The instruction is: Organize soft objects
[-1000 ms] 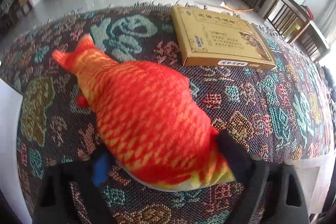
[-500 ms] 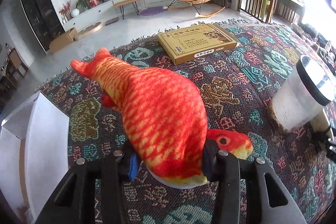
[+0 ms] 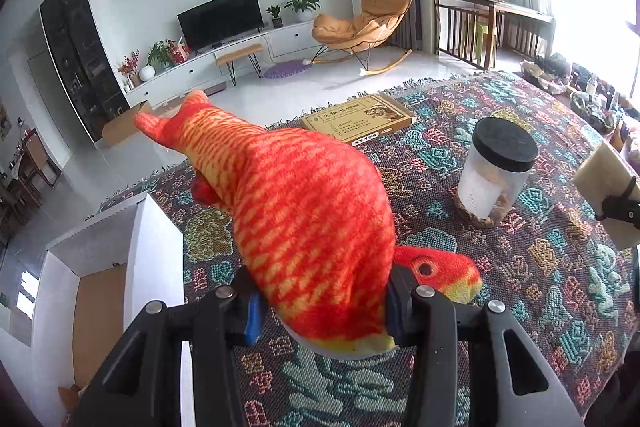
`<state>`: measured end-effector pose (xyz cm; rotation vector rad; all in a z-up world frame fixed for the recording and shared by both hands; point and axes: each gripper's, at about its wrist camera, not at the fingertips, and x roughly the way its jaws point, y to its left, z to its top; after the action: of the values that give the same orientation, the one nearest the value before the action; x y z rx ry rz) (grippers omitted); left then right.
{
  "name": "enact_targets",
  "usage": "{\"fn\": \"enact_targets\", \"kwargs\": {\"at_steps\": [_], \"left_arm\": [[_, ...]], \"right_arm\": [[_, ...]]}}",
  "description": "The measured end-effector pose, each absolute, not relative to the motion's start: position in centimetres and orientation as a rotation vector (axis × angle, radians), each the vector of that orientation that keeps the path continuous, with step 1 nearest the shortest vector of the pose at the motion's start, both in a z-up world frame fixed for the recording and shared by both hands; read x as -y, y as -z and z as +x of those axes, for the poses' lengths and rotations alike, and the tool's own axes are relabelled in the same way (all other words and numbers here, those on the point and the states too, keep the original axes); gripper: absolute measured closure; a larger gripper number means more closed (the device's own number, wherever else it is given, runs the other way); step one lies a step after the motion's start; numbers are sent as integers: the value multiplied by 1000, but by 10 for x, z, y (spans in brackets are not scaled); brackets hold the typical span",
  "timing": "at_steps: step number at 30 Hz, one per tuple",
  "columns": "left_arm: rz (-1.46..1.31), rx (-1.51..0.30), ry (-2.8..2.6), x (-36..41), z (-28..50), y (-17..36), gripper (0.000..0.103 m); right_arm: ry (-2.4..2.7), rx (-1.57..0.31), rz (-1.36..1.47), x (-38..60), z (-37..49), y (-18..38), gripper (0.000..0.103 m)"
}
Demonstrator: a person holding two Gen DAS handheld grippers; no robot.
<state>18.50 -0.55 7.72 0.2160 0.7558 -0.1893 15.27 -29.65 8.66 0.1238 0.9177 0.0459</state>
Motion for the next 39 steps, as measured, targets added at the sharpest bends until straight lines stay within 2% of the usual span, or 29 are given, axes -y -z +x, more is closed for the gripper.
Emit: {"fn": "enact_targets", "kwargs": {"at_steps": [5, 11, 12, 14, 16, 18, 19, 22, 26, 28, 32, 39], "left_arm": [[117, -757, 188, -62, 134, -102, 57], [9, -805, 32, -196, 79, -109, 54], [0, -816, -3, -216, 72, -105, 53], [-12, -844, -74, -252, 58, -94, 41], [-30, -871, -134, -282, 45, -80, 20], [-41, -888, -179, -301, 33, -67, 12], [-43, -896, -200, -308, 28, -61, 11], [-36, -898, -262, -319, 11, -52, 11], [7, -839, -382, -314, -16, -59, 10], [-8, -825, -441, -313, -26, -63, 2], [-133, -793, -413, -316, -45, -67, 2], [-85, -824, -501, -304, -47, -69, 2]], "right_arm": [[-250, -874, 116, 201, 134, -128, 70], [-608, -914, 162, 46, 120, -149, 69], [-659, -931, 165, 20, 118, -147, 69], [-744, -964, 156, -29, 113, -140, 68], [-800, -985, 130, -72, 106, -129, 58], [-846, -1008, 113, -104, 102, -112, 34], [-857, -1037, 105, -115, 102, -102, 33], [-850, -1100, 96, -127, 101, -77, 33], [-795, -1051, 3, -117, 93, -74, 33], [-777, -1020, -33, -113, 88, -79, 33], [-738, -976, -123, -112, 75, -89, 33], [-677, -979, -272, -118, 54, -86, 33]]}}
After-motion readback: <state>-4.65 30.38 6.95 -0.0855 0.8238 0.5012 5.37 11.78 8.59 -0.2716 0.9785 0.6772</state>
